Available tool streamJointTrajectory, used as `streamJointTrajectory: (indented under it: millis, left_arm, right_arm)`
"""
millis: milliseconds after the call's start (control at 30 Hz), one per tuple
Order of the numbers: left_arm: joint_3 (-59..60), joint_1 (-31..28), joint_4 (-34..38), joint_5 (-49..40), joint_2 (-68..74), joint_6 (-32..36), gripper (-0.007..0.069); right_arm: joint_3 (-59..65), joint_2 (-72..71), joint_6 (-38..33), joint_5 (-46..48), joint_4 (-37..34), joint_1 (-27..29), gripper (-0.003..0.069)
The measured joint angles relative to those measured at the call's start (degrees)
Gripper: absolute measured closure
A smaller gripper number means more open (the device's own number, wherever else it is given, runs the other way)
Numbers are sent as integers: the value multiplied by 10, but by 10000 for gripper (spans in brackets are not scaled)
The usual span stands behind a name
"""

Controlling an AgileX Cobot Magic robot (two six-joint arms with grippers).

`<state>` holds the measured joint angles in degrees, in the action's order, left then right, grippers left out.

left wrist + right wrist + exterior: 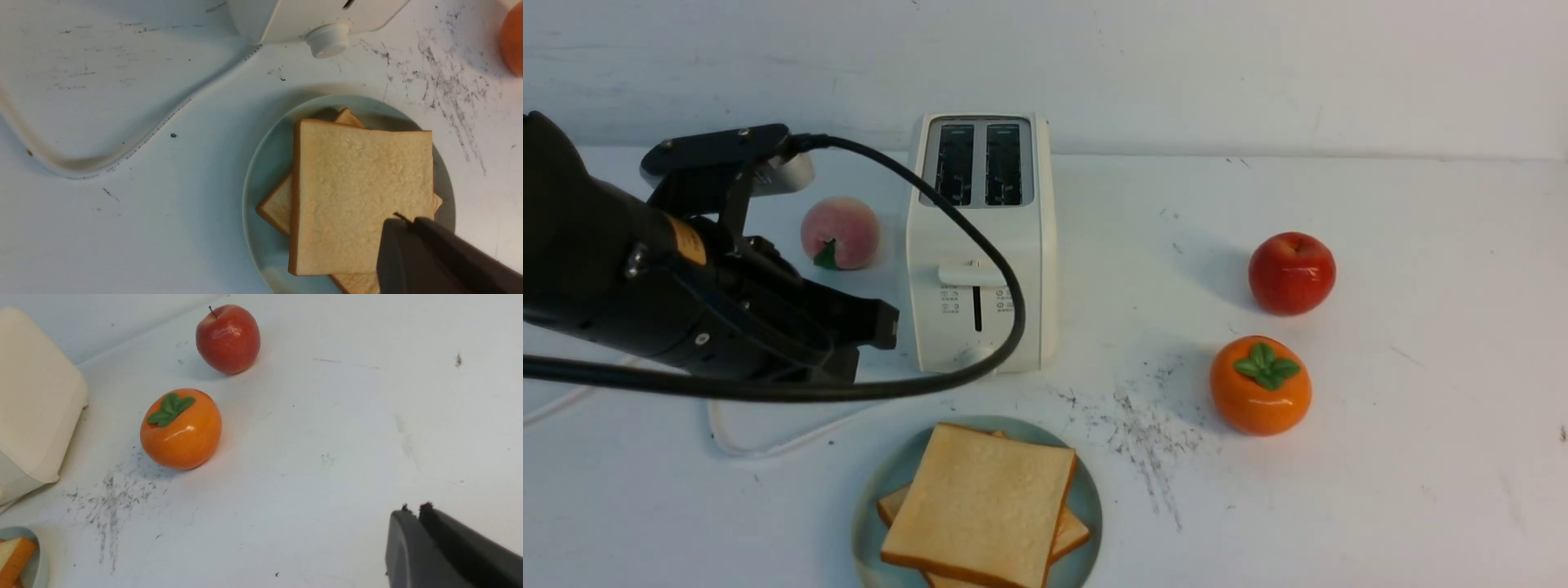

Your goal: Take toasted bread from bread machine on white table place on plate.

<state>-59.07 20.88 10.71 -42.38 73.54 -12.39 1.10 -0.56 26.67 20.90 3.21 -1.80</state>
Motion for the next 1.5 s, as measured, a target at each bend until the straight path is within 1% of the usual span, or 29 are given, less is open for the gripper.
streamJointTrajectory:
  millis: [167,633,700,800,833,867,933,967,1100,1300,1500]
  left_arm:
    - [0,0,0,0,0,0,627]
    - [0,0,-1,0,0,0,621]
    - [0,0,-1,0,0,0,620]
    - [0,0,-14,0,0,0,617]
    - [0,0,-19,0,0,0,615]
    - [0,0,-20,0,0,0,615]
    - [0,0,-34,0,0,0,614]
    - [0,0,-39,0,-2,0,614]
    - [0,0,-45,-10,-18,0,613]
    - [4,0,-47,-84,-114,0,613]
    - [73,0,-52,-98,-256,0,613]
  right_arm:
    - [0,0,0,0,-2,20,620]
    - [0,0,-3,2,-4,21,618]
    - [0,0,-23,2,-2,21,617]
    - [0,0,-108,2,4,21,615]
    - [0,0,-127,2,4,21,614]
    - [0,0,-132,2,4,21,614]
    - [0,0,-171,2,4,21,611]
    - [0,0,-183,2,4,21,609]
    - [0,0,-191,2,4,21,603]
    - [0,0,-195,2,3,21,594]
    - [0,0,-196,2,3,21,583]
